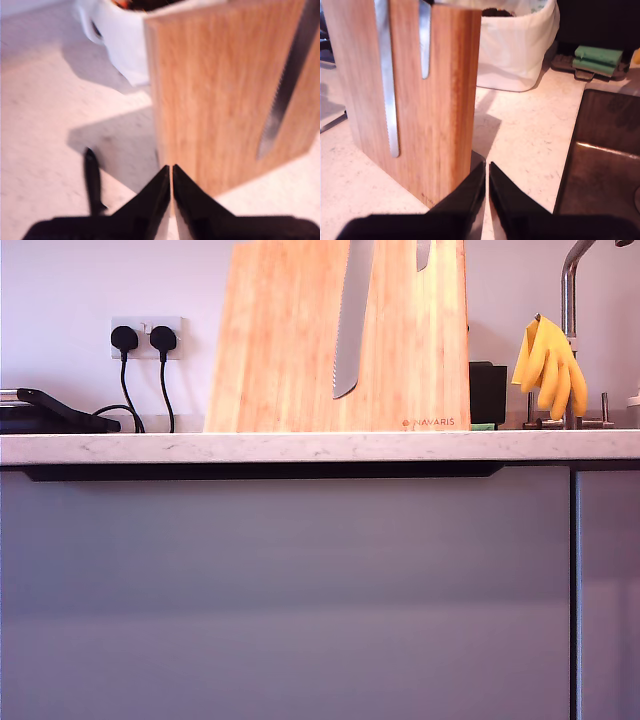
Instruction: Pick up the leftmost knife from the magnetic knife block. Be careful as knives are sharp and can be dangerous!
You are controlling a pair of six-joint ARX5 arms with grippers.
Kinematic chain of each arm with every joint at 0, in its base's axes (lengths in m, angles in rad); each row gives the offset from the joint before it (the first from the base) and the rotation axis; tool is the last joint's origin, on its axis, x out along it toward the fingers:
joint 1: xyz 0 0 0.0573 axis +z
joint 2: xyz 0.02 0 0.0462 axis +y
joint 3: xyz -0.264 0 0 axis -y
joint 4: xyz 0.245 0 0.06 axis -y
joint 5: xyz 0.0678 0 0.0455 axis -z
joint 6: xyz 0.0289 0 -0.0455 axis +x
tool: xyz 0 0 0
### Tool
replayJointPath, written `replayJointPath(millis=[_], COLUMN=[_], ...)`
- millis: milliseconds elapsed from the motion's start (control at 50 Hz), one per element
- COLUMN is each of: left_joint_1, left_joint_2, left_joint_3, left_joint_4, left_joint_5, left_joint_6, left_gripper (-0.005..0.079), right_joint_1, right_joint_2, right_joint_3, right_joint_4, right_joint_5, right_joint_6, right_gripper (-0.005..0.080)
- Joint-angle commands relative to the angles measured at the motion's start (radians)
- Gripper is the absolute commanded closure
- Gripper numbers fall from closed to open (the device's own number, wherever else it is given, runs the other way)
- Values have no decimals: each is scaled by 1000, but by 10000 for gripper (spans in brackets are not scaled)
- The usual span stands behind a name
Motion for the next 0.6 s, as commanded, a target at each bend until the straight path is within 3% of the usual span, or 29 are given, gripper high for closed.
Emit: replayJointPath(millis=[0,220,580], left_joint_1=[-2,-2,14], left_joint_2=[3,-70,-382], left_joint_3=[-74,-253,-718], left_joint_4=[9,120,415], left_joint_5=[7,8,4], left_joint_6=[16,21,-10], left_gripper=[761,761,761], right_joint_1=[6,6,7], right_joint_2=[-5,-5,-30], right_joint_3=[10,10,5], right_joint_4=[2,18,19], right_joint_5=[1,61,145], right_joint_6=[-2,-10,-29], right_gripper=[764,764,765])
